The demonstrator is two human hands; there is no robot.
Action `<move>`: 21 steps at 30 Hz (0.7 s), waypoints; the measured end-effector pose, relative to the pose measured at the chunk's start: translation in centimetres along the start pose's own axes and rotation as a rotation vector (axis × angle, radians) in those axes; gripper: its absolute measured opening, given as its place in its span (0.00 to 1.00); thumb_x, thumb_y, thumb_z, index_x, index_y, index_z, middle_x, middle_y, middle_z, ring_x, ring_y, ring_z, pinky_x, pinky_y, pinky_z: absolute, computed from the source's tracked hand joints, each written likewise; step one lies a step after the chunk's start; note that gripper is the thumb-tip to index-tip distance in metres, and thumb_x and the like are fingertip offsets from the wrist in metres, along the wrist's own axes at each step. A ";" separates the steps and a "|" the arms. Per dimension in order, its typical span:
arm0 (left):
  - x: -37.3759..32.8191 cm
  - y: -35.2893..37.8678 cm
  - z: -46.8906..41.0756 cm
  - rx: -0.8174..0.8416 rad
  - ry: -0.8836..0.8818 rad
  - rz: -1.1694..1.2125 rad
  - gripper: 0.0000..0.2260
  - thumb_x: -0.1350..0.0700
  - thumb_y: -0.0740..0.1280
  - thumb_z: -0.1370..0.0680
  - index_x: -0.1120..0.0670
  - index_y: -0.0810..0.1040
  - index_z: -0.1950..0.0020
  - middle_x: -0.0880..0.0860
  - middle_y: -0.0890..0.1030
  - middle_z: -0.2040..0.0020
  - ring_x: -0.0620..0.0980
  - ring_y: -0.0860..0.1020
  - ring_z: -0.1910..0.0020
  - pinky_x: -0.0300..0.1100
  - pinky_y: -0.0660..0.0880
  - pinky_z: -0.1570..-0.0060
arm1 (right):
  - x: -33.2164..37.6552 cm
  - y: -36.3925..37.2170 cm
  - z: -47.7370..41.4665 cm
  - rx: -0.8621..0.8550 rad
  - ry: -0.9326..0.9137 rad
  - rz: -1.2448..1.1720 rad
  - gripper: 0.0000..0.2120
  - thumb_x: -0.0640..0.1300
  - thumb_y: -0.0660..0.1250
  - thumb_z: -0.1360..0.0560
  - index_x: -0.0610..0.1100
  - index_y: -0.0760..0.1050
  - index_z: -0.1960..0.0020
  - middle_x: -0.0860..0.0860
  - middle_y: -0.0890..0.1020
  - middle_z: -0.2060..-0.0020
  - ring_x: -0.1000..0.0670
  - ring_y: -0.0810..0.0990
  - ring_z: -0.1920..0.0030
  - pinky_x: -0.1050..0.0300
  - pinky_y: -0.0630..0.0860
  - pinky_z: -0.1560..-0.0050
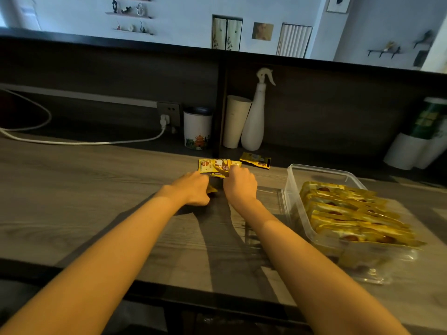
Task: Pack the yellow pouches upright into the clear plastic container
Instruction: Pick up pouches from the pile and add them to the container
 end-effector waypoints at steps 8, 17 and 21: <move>2.0 -1.3 3.4 -0.301 -0.071 0.367 0.10 0.60 0.54 0.21 0.60 0.74 0.46 0.64 0.77 0.48 0.63 0.75 0.48 0.51 0.71 0.52 | -1.6 -2.3 2.5 -0.095 0.067 -0.522 0.10 0.40 0.64 0.24 0.35 0.71 0.45 0.40 0.79 0.45 0.41 0.77 0.43 0.46 0.77 0.45; 1.8 -2.3 6.6 -0.406 -0.069 0.958 0.06 0.64 0.60 0.23 0.55 0.72 0.57 0.52 0.75 0.62 0.50 0.74 0.59 0.40 0.68 0.65 | -3.2 -2.4 5.5 -0.062 0.119 -0.672 0.10 0.37 0.64 0.24 0.38 0.70 0.43 0.42 0.78 0.43 0.43 0.77 0.41 0.43 0.77 0.43; 1.3 -1.7 7.5 -0.408 -0.065 0.971 0.12 0.64 0.61 0.23 0.51 0.70 0.64 0.49 0.75 0.64 0.48 0.74 0.61 0.37 0.69 0.65 | -3.6 -2.6 6.6 -0.010 0.114 -0.598 0.18 0.36 0.66 0.26 0.40 0.68 0.38 0.42 0.77 0.39 0.42 0.75 0.37 0.44 0.76 0.40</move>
Point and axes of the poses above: each hand's wrist, its own z-axis away from the middle knuckle, its own y-axis out of the palm, x = y × z, the point moved 5 cm from there along -z, towards the middle knuckle
